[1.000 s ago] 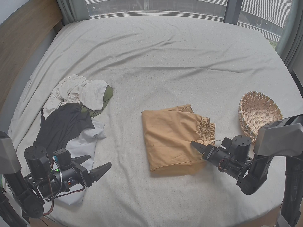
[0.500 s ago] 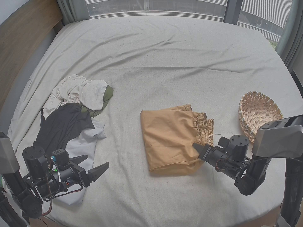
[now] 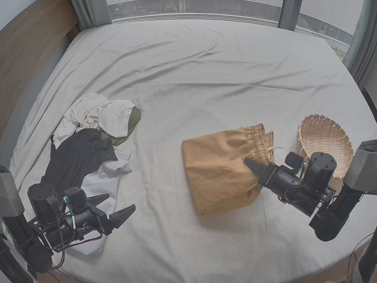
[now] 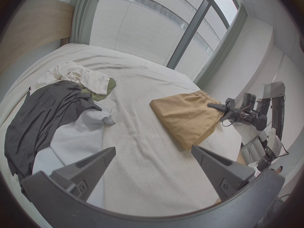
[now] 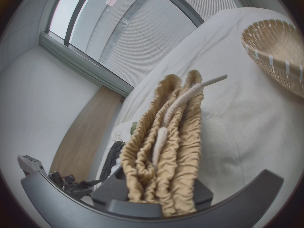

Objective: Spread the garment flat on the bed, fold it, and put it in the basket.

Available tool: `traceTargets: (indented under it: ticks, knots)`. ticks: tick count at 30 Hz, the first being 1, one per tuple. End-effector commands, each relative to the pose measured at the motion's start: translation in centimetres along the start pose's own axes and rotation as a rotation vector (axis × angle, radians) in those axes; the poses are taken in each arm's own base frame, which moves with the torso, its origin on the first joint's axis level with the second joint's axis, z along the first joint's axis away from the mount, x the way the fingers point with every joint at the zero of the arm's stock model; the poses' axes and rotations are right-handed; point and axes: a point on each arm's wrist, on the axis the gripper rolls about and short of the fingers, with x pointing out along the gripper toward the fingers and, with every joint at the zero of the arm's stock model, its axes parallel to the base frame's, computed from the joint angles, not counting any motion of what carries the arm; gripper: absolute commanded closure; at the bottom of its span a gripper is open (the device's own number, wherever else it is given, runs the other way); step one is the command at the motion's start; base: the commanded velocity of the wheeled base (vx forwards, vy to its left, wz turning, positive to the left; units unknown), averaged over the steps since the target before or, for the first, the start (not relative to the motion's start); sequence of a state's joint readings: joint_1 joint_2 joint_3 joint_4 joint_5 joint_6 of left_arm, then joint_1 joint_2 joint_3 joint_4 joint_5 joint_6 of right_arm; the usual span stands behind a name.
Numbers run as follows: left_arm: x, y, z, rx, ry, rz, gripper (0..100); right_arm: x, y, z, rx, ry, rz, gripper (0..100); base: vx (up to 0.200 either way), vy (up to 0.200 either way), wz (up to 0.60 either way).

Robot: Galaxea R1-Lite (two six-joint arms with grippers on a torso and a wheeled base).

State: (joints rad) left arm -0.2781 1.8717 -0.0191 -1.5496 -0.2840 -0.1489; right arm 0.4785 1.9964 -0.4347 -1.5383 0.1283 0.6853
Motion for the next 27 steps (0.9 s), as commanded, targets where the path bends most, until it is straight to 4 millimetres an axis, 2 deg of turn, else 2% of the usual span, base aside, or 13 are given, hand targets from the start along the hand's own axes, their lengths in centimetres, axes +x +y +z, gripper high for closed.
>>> traceTargets:
  ticks: [1, 18, 27]
  knots:
    - [0.0, -0.1, 0.3, 0.005, -0.016, -0.005, 0, -2.0, 2.9, 2.7, -0.033, -0.072, 0.112, 100, 0.000, 0.000, 0.00]
    - [1.2, -0.4, 2.5, 0.031, -0.124, -0.032, 0, -2.7, 4.5, 4.1, -0.113, -0.104, 0.176, 100, 0.000, 0.000, 0.00]
    - [1.3, -0.4, 2.4, 0.028, -0.120, -0.030, 0, -3.9, 6.5, 6.4, -0.139, -0.141, 0.195, 100, 0.000, 0.000, 0.00]
